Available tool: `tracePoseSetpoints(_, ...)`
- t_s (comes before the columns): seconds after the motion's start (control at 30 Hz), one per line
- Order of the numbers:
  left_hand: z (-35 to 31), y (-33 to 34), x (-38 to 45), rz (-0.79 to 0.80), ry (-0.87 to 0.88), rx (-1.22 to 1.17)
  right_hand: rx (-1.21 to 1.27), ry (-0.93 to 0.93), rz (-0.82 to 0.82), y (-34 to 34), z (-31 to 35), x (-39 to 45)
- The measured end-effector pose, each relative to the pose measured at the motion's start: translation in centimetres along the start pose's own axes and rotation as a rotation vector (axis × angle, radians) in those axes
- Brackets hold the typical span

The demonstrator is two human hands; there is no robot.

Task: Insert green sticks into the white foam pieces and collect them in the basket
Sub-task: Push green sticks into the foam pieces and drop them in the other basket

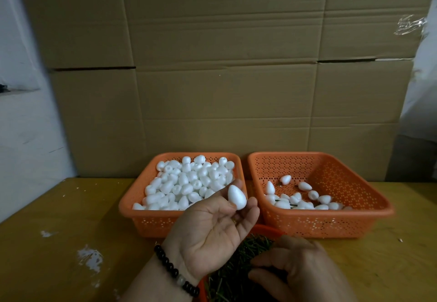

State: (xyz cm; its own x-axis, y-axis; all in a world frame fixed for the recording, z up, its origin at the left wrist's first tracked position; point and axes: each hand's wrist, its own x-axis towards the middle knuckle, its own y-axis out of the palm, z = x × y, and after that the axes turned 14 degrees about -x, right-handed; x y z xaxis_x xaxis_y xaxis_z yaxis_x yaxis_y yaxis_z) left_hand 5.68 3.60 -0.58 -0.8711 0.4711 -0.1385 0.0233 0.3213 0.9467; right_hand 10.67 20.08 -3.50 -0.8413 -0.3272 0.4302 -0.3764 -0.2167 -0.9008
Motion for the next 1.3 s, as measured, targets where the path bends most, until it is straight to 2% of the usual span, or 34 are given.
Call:
tracePoseSetpoints(0.1, 0.1, -0.2, 0.0, -0.007, -0.024, 0.074, 0.092, 0.006, 0.039, 0.1, -0.2, 0.0)
tracePoseSetpoints(0.3, 0.3, -0.2, -0.1, 0.036, 0.060, 0.216, 0.009, -0.042, 0.093, 1.1, -0.2, -0.1)
tracePoseSetpoints(0.47, 0.6, 0.0, 0.0, 0.039, 0.137, 0.276, -0.166, -0.039, -0.041, 1.1, 0.0, 0.0)
tracePoseSetpoints(0.8, 0.5, 0.5, -0.5, 0.082, 0.109, 0.250, -0.120, -0.067, -0.104, 1.1, 0.0, 0.0)
tracePoseSetpoints(1.07, 0.4, 0.2, -0.3, -0.005, 0.074, 0.252, -0.019, -0.088, -0.161, 1.7, -0.4, -0.1)
tracePoseSetpoints(1.3, 0.2, 0.2, -0.3, -0.010, 0.040, 0.227, 0.061, -0.038, -0.145, 1.4, -0.2, -0.2)
